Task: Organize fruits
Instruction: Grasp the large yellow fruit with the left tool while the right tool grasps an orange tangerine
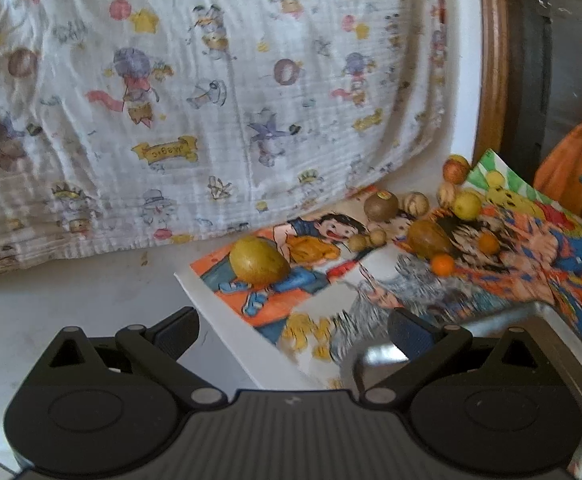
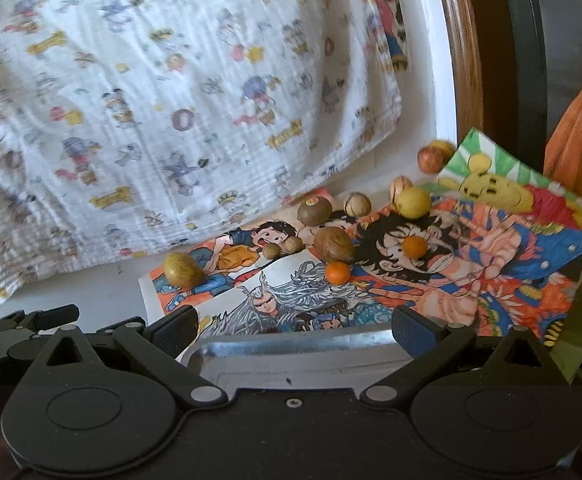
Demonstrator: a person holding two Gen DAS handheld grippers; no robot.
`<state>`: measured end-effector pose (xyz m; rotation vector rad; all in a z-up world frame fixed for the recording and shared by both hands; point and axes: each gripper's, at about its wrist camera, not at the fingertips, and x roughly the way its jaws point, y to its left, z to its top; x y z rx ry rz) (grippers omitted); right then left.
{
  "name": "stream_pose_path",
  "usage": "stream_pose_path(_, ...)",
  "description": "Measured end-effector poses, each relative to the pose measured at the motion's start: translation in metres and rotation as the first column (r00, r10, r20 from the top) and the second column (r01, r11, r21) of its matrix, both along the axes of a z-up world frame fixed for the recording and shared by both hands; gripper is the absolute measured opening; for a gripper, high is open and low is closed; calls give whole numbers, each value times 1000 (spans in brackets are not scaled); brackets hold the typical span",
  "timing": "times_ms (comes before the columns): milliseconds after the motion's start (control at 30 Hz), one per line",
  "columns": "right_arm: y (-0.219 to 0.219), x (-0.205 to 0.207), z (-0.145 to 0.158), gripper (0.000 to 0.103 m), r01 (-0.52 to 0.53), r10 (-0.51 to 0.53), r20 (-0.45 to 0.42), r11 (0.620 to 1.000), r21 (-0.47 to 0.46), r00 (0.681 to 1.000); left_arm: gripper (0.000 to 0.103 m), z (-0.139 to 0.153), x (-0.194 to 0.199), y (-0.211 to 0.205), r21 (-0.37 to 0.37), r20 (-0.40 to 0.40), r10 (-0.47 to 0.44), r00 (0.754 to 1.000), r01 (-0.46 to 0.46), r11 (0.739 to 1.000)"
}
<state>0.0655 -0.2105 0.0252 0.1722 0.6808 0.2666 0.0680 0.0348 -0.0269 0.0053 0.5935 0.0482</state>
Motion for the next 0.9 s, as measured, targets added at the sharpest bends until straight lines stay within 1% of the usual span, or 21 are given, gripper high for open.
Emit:
stream_pose_path(67, -2, 19, -7, 103, 14, -13, -46, 1000, 26, 999, 103, -5, 15, 6, -3, 33, 3, 999, -3, 1000)
stream_pose_path(100, -2, 30, -12, 103, 26, -24, -70, 999, 33, 997, 103, -7, 24, 8, 0, 36, 8, 999, -8, 1000)
stream_pose_path(167, 2, 48, -18, 103, 33, -32, -92, 999, 14, 995, 103, -15, 45, 13, 0, 23, 13, 1000, -14, 1000)
stream_pose_path(233, 8, 63, -23, 103, 19, -18, -102, 1000, 7, 995, 103, -25, 67, 18, 3, 4, 28, 1000, -28, 1000)
stream_pose_path(367, 19, 89, -37, 103, -11, 11, -130, 1000, -2, 991, 103, -48, 112, 28, 2, -66, 63, 996, -63, 998)
stream_pose_path(533, 27, 112, -52, 103, -27, 23, -160, 999, -26, 987, 102, -70, 150, 38, -2, -83, 84, 993, -85, 996)
stream_pose_path(700, 28, 128, -70, 103, -24, 18, -196, 999, -24, 980, 95, -84, 175, 43, -17, -106, 92, 990, -94, 995)
stream_pose_path(833, 29, 140, -78, 103, -25, 19, -212, 999, -23, 977, 83, -93, 186, 42, -19, -125, 92, 988, -95, 995)
stream_pose_path(900, 30, 145, -80, 103, -30, 24, -215, 999, -24, 976, 83, -96, 189, 41, -17, -134, 91, 987, -94, 995)
